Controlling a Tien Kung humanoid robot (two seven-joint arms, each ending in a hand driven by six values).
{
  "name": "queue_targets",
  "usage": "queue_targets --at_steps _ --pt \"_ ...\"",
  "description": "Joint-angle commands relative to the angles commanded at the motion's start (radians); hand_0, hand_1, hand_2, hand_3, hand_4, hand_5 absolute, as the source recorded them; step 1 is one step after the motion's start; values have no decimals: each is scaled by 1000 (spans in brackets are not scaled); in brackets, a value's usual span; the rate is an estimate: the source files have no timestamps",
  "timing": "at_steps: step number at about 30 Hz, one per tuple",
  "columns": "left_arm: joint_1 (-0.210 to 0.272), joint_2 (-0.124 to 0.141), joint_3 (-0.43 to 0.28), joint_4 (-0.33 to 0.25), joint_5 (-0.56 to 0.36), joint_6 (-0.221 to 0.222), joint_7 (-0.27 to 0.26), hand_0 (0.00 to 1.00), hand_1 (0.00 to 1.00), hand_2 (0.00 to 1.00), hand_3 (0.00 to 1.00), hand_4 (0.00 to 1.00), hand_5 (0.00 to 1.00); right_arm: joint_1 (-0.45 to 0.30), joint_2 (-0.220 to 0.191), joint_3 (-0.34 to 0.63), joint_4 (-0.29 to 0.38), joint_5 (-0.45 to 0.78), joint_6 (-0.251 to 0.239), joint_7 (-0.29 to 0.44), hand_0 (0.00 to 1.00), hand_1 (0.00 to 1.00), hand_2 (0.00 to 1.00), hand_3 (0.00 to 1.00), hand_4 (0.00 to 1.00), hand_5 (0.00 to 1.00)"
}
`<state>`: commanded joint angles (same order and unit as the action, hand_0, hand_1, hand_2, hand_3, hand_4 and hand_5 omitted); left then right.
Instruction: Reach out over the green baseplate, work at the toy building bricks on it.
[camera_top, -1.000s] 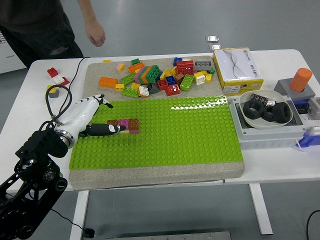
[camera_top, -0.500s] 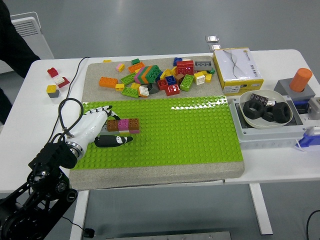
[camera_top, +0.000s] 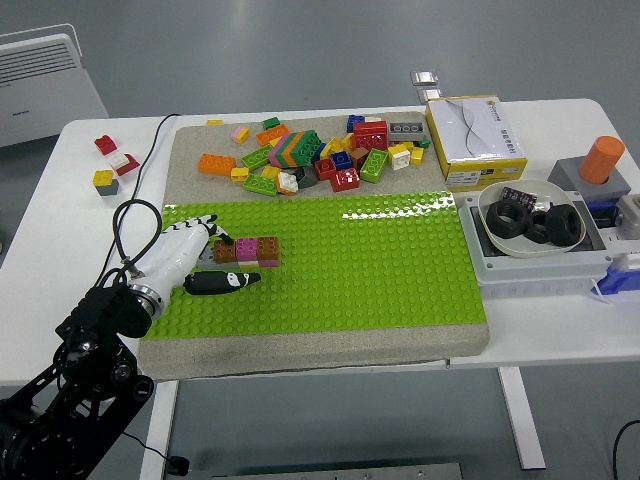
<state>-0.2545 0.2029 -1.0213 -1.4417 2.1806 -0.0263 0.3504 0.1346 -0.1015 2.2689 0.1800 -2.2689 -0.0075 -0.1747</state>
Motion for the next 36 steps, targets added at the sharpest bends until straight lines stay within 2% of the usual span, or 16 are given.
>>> queue_targets --at_steps 18,36 --pt "-7 -15 -13 41 -1 -1 -9 998 983 971 672 998 645 4 -4 0 0 0 -2 1 660 622 625 705 706 965" --pt "-3 -22 -13 45 -8 -5 -8 998 983 971 667 998 637 4 -5 0 0 0 -2 3 660 623 625 706 713 965"
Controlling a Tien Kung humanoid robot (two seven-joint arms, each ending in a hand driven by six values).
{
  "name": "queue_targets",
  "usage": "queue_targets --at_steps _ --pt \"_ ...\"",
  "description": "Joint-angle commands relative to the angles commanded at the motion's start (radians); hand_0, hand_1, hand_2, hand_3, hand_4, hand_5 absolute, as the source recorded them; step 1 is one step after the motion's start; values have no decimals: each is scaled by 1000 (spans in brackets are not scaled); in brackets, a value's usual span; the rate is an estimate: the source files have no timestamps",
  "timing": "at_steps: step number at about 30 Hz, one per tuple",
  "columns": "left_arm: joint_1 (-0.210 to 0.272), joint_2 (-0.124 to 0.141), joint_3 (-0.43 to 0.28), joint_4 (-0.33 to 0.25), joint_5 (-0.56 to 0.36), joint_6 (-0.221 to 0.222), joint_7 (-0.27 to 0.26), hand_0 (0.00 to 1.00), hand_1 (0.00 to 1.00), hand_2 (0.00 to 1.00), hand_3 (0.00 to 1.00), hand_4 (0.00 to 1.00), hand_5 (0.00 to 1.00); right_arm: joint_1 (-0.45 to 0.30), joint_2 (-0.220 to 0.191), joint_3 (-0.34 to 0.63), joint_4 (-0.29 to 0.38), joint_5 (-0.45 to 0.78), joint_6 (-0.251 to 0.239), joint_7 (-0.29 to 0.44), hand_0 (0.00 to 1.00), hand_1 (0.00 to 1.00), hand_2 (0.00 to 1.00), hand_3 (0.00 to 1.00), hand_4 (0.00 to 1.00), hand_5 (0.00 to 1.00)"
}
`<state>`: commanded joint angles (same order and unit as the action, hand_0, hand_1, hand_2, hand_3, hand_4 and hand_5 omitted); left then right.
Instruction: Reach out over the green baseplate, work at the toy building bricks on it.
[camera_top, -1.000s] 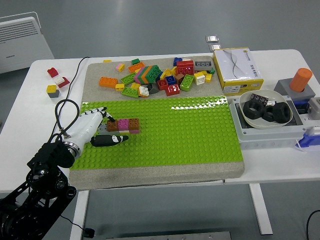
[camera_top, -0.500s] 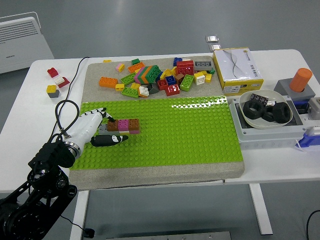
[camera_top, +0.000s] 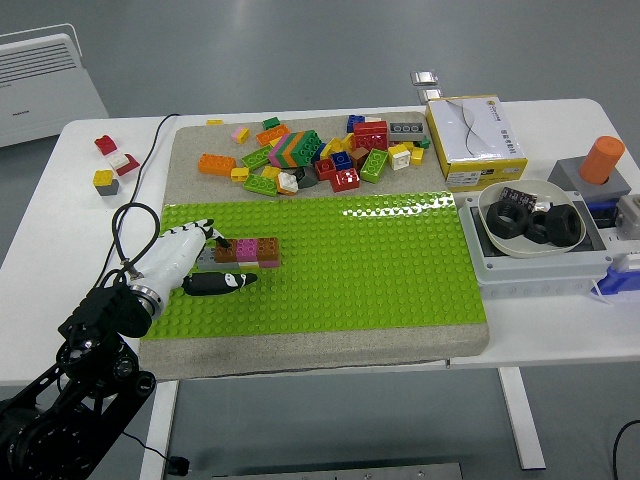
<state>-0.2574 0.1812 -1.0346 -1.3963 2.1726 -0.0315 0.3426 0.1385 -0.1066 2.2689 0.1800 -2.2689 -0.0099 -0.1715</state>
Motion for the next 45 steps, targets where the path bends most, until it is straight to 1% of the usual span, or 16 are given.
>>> queue_targets --at_steps 6,12,15,17,20,29,34,35,37,39,40,41,42,44,45 --pt "2 -1 -3 5 -3 0 -1 998 983 970 667 998 630 -1 0 0 0 0 0 1 660 622 625 707 716 967" --pt "2 -5 -6 27 -11 4 -6 998 983 970 666 998 628 -1 1 0 0 0 1 1 660 622 625 708 718 968" --pt "2 -5 -7 32 -34 13 -19 998 983 970 666 998 628 -1 1 0 0 0 1 0 660 622 625 708 718 968" --pt "1 -6 -9 29 -52 32 -37 994 977 965 658 998 619 -2 1 0 0 0 1 0 659 622 626 713 722 971" --pt "2 -10 -17 21 -80 47 -53 994 977 965 658 998 619 -3 2 0 0 0 1 0 659 622 626 713 722 971" --pt "12 -14 -38 -16 -129 64 -66 982 971 957 645 998 601 -5 3 0 0 0 1 -2 659 623 625 713 723 970" --pt "18 -5 -78 -61 -192 98 -95 982 971 957 645 998 601 -6 5 0 0 0 0 -3 659 623 625 713 723 970" --pt "22 10 -106 -93 -236 113 -126 966 933 921 652 901 515 -8 8 -3 0 0 0 -4 660 623 626 713 723 970" --pt "25 34 -141 -136 -302 125 -164 966 933 921 652 901 515 -10 11 -13 0 0 -1 -6 660 623 626 713 723 970" --pt "21 71 -178 -188 -374 132 -203 966 933 921 652 901 515 -13 13 -27 0 0 -2 -7 660 623 626 713 723 970" --pt "16 94 -199 -218 -410 136 -225 966 933 921 652 901 515 -14 14 -34 0 0 -3 -6 660 623 626 713 723 970" --pt "7 123 -223 -258 -461 140 -252 894 828 816 654 638 491 -15 15 -41 0 0 -3 -6 660 623 631 713 723 970" --pt "-2 141 -235 -281 -491 143 -268 894 828 816 654 638 491 -15 16 -46 0 0 -4 -5 660 623 631 713 723 970" --pt "-27 190 -256 -343 -571 139 -311 894 828 816 654 638 491 -13 16 -63 0 0 -5 -3 660 623 631 713 723 970" --pt "-40 209 -261 -366 -601 134 -329 894 828 816 654 638 491 -13 17 -70 0 0 -6 -2 660 623 631 713 723 970"
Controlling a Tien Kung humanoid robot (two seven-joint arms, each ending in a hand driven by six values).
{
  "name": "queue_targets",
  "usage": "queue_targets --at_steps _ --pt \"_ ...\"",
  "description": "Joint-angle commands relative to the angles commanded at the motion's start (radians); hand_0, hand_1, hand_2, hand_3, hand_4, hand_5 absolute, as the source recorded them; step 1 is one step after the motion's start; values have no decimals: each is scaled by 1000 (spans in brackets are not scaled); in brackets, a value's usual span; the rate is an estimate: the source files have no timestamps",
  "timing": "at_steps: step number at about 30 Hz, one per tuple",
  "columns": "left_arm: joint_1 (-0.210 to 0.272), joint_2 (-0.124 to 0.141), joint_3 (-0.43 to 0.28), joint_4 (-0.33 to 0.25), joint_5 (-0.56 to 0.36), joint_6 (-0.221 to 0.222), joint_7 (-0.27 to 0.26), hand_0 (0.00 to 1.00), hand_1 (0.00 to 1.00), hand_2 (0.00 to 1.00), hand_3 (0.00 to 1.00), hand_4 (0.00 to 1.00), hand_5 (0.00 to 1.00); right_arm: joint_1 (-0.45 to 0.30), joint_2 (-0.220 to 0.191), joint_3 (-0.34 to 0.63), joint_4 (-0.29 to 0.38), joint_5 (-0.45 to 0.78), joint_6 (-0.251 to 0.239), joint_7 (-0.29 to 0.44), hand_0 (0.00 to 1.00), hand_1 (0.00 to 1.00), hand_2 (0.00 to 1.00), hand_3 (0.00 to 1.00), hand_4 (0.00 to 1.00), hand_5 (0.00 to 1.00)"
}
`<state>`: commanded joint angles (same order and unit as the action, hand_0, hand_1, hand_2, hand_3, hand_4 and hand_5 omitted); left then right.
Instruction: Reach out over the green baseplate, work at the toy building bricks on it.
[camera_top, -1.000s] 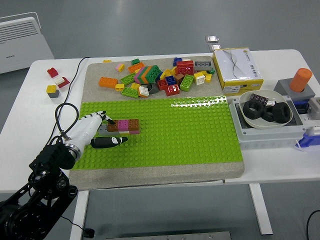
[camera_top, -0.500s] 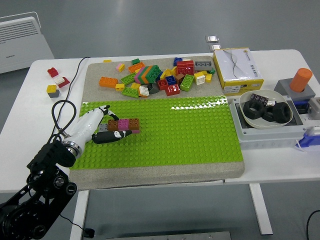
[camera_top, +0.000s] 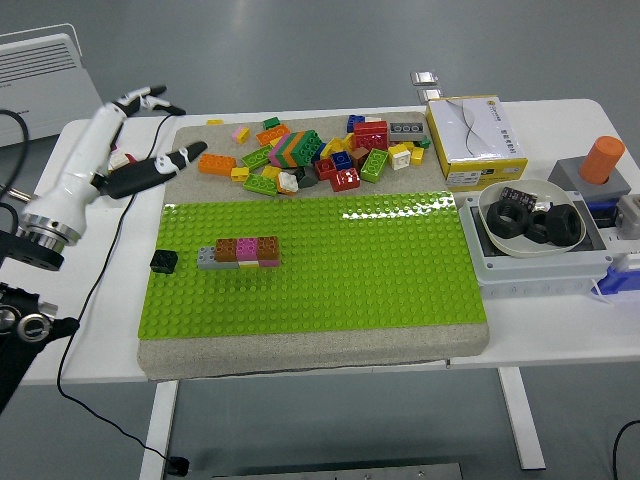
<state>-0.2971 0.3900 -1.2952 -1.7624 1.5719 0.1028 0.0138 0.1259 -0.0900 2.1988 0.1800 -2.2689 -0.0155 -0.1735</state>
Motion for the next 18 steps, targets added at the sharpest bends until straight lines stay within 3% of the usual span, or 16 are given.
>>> queue_targets --at_steps 2,5,7,8,12,18 --pt "-32 40 0 -17 -74 -21 -38 905 851 853 649 590 490 1 0 -18 0 0 -2 1 659 623 634 714 726 979" --pt "-88 65 16 -17 -191 -63 -74 905 851 853 649 590 490 3 -1 -47 0 0 -8 1 659 623 634 714 726 979" --pt "-126 62 27 -17 -272 -98 -79 905 851 853 649 590 490 4 -3 -67 0 0 -12 -1 659 623 634 714 726 979" --pt "-141 59 32 -17 -308 -116 -75 905 885 923 681 588 544 5 -4 -77 0 0 -14 -1 659 623 635 717 724 968" --pt "-187 40 59 -17 -459 -181 -64 905 885 923 681 588 544 10 -2 -100 0 0 -21 -2 659 623 635 717 724 968" --pt "-223 14 113 -17 -663 -206 -71 898 914 967 651 611 570 21 3 -105 0 0 -23 2 660 623 635 714 722 974"
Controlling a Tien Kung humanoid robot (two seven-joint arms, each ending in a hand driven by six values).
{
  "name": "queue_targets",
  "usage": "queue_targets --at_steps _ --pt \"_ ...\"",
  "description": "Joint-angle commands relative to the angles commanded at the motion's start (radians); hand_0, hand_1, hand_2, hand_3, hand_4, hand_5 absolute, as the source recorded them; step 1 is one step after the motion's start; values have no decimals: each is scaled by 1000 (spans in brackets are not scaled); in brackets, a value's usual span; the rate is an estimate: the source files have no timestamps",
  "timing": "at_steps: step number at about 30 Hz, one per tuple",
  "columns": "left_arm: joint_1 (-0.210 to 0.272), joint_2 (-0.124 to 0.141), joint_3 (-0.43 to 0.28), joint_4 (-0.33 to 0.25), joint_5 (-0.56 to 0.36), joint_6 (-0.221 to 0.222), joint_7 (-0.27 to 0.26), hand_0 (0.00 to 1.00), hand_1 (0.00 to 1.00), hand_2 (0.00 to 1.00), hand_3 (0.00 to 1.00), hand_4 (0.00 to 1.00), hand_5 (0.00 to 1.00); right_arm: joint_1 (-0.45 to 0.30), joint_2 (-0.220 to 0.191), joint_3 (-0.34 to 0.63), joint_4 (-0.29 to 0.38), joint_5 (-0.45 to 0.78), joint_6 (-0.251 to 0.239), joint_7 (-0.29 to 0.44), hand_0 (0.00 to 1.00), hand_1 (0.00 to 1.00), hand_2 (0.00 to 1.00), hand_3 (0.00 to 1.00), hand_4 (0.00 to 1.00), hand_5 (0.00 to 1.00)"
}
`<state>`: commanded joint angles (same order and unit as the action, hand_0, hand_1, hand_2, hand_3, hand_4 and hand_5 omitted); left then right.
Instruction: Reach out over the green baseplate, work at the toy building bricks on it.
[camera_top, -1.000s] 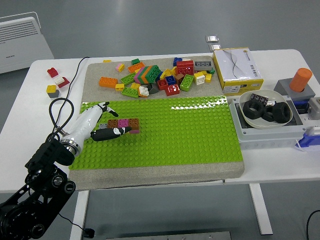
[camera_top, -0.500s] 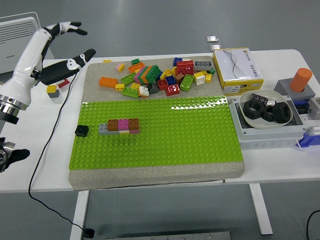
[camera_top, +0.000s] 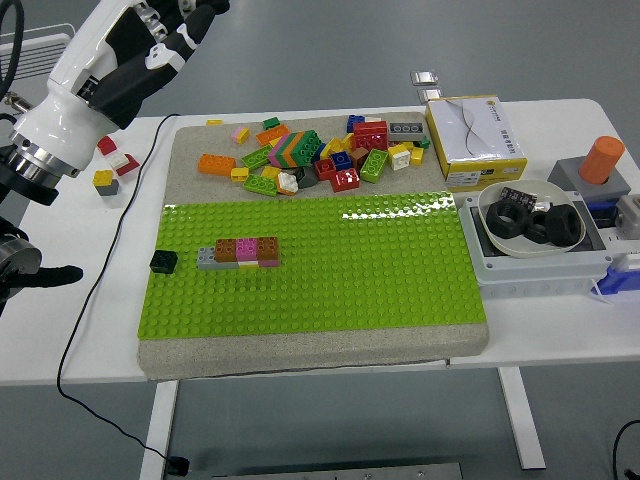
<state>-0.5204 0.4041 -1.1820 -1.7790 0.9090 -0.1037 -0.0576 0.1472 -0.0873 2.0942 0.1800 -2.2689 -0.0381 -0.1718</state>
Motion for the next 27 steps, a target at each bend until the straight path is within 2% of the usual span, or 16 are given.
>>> queue_targets --at_steps 1,2,7,12,13,14,18,23,25,26,27 --pt "-3 -3 10 0 -35 -3 -3 898 914 967 651 611 570 1 0 1 0 0 0 0 660 623 635 714 722 974" --pt "-4 -4 17 0 -65 -5 -5 876 918 970 610 627 584 1 0 1 0 0 0 1 659 623 636 714 723 983" --pt "8 -13 37 0 -240 -16 -20 876 918 970 610 627 584 -1 0 -5 0 0 0 -1 659 623 636 714 723 983" --pt "10 -21 46 0 -425 -45 -21 855 918 970 626 628 580 -4 -1 -6 0 0 -1 -2 660 624 636 716 726 983" --pt "7 -23 51 0 -461 -51 -22 855 918 970 626 628 580 -5 0 -7 0 0 0 -2 660 624 636 716 726 983" --pt "3 -25 56 0 -503 -57 -24 835 920 971 682 616 559 -6 0 -8 0 0 0 -2 660 626 636 716 726 977" --pt "-20 -31 74 0 -640 -79 -34 835 920 971 682 616 559 -10 2 -10 0 0 0 0 660 626 636 716 726 977" --pt "-38 -31 55 0 -748 -63 -52 822 923 967 713 607 584 -12 3 -8 0 0 0 3 659 623 637 717 727 990" --pt "-39 -29 46 0 -742 -51 -63 822 923 967 713 607 584 -13 4 -8 0 0 -1 4 659 623 637 717 727 990" --pt "-38 -28 41 0 -729 -43 -70 821 925 968 786 610 603 -14 4 -8 0 0 -1 4 661 626 640 715 725 989" --pt "-36 -27 37 0 -715 -37 -77 821 925 968 786 610 603 -15 5 -8 0 0 -1 4 661 626 640 715 725 989"
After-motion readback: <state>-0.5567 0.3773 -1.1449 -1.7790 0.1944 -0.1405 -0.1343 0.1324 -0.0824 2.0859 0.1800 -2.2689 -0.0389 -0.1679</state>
